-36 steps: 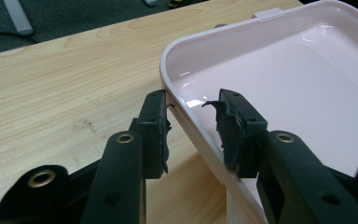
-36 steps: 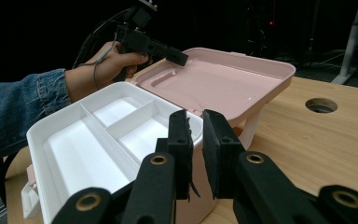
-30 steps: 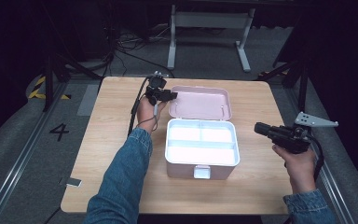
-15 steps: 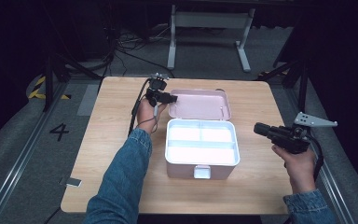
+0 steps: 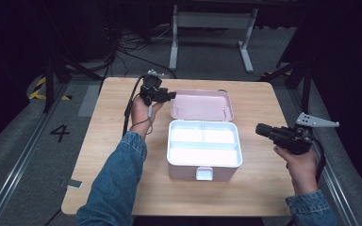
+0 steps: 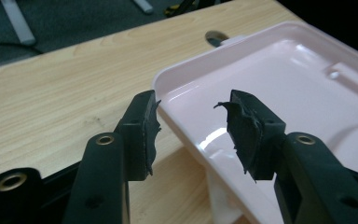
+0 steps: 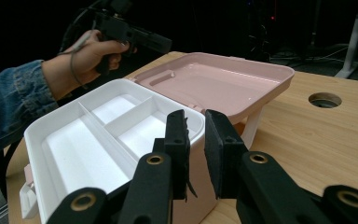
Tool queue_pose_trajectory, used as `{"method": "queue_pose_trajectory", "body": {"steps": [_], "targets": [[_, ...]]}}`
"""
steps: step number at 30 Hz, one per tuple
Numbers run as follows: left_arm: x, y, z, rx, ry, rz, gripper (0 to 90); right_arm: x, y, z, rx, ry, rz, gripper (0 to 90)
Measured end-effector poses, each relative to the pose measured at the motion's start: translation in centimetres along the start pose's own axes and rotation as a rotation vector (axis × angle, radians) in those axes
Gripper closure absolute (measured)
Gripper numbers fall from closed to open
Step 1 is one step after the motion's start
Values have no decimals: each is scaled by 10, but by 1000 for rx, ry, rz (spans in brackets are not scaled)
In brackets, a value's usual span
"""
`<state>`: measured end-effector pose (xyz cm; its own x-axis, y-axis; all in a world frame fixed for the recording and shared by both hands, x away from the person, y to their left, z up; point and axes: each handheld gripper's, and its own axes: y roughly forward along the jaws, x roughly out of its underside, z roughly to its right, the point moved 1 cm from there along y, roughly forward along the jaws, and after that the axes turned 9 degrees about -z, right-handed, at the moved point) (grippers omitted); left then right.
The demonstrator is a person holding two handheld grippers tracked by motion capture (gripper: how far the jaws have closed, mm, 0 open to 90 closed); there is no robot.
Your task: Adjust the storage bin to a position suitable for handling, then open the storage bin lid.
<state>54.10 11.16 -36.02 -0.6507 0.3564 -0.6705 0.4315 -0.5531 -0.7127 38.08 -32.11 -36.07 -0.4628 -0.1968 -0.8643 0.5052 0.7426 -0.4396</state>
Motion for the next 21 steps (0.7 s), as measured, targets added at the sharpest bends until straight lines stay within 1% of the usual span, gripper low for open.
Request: {"method": "queue_pose_trajectory", "body": {"steps": [1,2,3,5,6,7,9,10,11,14,15,18,19,21], "targets": [[0,-4,3,7,5,9,530,0,1,1,0,-3,2,791],[0,-9,8,13,24,13,528,0,1,1,-1,0,2,791],[0,-15,12,13,36,23,526,-1,2,1,-3,-2,0,791],[1,-26,21,28,63,38,523,-1,4,0,-5,-3,-4,791],[2,-30,24,37,69,43,521,-1,5,0,-5,-4,-7,791],[5,-41,31,47,80,47,518,-2,5,0,-9,-4,-7,790],[9,-51,36,53,101,51,515,-2,7,-1,-9,-12,-7,788],[11,-55,38,58,100,53,515,-3,7,-1,-8,-15,-8,787],[11,-55,38,58,100,53,515,-3,7,-1,-8,-15,-8,787],[22,-74,46,55,119,70,514,-6,8,0,-15,-12,-7,779],[26,-80,48,53,125,68,513,-7,9,0,-14,-17,-5,778],[36,-98,54,36,149,80,511,-10,11,2,-5,-29,-8,775],[40,-103,56,32,157,73,511,-10,11,3,-4,-29,-8,774],[49,-112,59,19,166,75,510,-11,11,5,-5,-25,-7,772]]}}
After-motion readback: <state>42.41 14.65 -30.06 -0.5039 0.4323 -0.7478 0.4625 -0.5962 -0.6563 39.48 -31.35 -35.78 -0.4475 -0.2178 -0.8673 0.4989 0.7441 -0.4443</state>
